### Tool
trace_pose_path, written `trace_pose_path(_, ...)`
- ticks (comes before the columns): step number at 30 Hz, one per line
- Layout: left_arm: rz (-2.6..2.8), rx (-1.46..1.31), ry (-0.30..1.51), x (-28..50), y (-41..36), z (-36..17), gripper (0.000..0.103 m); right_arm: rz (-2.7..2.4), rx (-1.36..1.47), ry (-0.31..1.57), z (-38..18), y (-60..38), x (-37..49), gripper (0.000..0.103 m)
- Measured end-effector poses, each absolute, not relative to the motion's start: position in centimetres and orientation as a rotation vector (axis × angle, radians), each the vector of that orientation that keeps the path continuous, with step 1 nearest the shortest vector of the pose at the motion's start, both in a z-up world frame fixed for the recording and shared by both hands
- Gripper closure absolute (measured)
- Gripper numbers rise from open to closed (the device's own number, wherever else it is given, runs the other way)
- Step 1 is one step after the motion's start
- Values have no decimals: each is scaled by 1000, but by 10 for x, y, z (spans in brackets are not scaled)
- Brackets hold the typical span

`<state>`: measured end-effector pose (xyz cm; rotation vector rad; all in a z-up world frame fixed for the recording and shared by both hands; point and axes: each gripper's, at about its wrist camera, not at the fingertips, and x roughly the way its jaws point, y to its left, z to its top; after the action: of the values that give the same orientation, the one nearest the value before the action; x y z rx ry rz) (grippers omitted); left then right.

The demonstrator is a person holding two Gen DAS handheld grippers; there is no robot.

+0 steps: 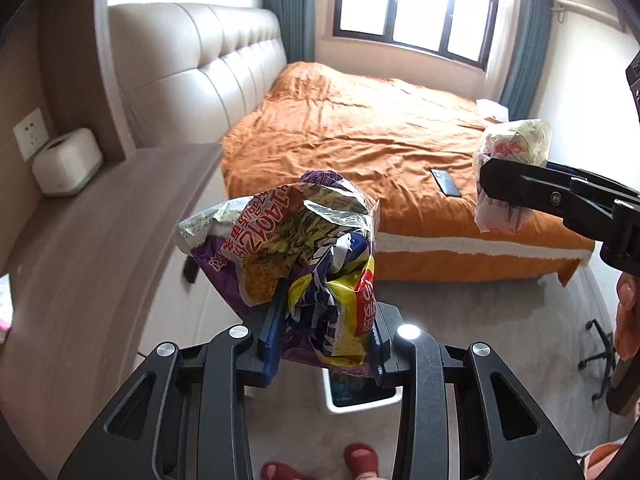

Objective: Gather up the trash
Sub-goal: 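Carry the purple bag and clear wrapper bag with both grippers over the white bin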

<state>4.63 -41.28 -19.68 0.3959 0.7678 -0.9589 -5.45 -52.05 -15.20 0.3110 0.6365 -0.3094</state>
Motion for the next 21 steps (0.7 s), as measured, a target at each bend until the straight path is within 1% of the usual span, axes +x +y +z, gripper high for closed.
trace_pose_path(10, -1067, 486, 862, 29, -463, -252, 69, -398, 412, 693, -201, -556, -77, 46)
trace_pose_path(16, -1124, 536, 934, 24, -484, -304, 69, -413, 481, 748, -247, -569, -72, 46)
trace_pose_path(21, -1174, 548, 1028, 29, -494, -364, 69, -422, 563, 798, -307, -583, -63, 46)
